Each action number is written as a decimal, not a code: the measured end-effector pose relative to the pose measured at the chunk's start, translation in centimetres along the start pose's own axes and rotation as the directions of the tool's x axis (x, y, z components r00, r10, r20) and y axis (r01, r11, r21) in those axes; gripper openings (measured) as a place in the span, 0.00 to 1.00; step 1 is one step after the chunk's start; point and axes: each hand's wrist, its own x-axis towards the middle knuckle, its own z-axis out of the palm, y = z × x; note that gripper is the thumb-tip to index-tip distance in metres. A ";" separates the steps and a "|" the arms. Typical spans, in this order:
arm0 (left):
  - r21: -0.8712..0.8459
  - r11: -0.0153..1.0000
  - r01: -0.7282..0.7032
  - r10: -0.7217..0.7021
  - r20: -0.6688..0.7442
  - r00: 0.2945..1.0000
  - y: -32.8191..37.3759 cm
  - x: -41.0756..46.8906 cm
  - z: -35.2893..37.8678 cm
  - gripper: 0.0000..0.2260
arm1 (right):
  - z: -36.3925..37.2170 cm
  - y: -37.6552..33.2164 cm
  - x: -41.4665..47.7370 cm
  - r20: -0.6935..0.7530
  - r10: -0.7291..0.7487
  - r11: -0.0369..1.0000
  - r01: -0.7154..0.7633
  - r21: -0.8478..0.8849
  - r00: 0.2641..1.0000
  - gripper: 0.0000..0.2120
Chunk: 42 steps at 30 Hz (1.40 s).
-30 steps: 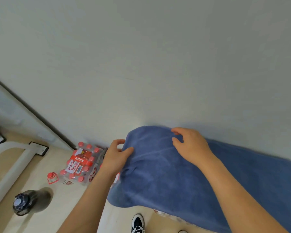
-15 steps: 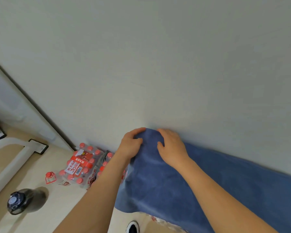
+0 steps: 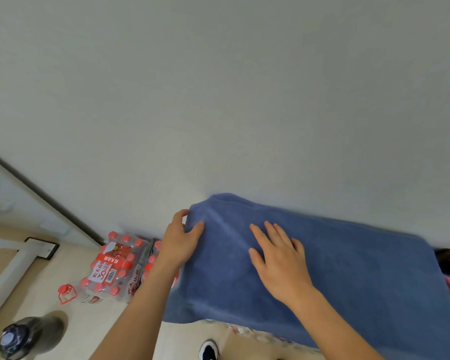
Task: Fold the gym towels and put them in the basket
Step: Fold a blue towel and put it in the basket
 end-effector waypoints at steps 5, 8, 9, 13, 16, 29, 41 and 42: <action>-0.041 0.997 -0.065 0.065 0.014 0.998 -3.0 -3.2 -1.3 0.11 | 1.8 1.1 -0.5 -0.035 -0.008 0.993 0.004 -0.115 0.999 0.33; 0.021 0.985 -0.170 0.171 -0.191 0.967 -3.8 -3.6 -1.2 0.09 | 2.3 0.8 0.0 -0.036 0.001 0.992 -0.006 -0.125 0.999 0.33; 0.057 0.985 -0.164 0.173 -0.221 0.960 -4.0 -3.4 -1.2 0.09 | 2.2 0.8 0.1 -0.033 0.005 0.993 -0.009 -0.120 0.999 0.33; 0.370 0.923 -0.105 0.206 -0.246 0.947 -3.4 -3.0 -0.4 0.17 | 1.0 1.7 -1.4 -0.049 0.018 1.000 -0.018 0.015 0.999 0.34; 0.449 0.845 -0.291 0.430 -0.245 0.869 -1.1 -4.8 2.4 0.19 | 0.4 4.7 -4.7 -0.133 0.102 0.985 -0.081 0.155 0.986 0.28; 0.469 0.337 -0.816 0.668 0.491 0.558 4.3 -17.5 28.7 0.12 | 0.5 28.1 -17.9 -0.122 0.699 0.626 -0.520 0.581 0.705 0.27; 0.552 0.237 -0.799 0.637 0.533 0.557 6.8 -22.3 38.0 0.11 | 0.7 32.5 -19.8 0.283 0.489 0.051 -0.351 0.935 0.825 0.05; 0.526 0.250 -0.813 0.634 0.546 0.548 6.6 -23.1 38.4 0.12 | 0.8 32.6 -19.8 0.287 0.482 0.008 -0.332 0.943 0.828 0.04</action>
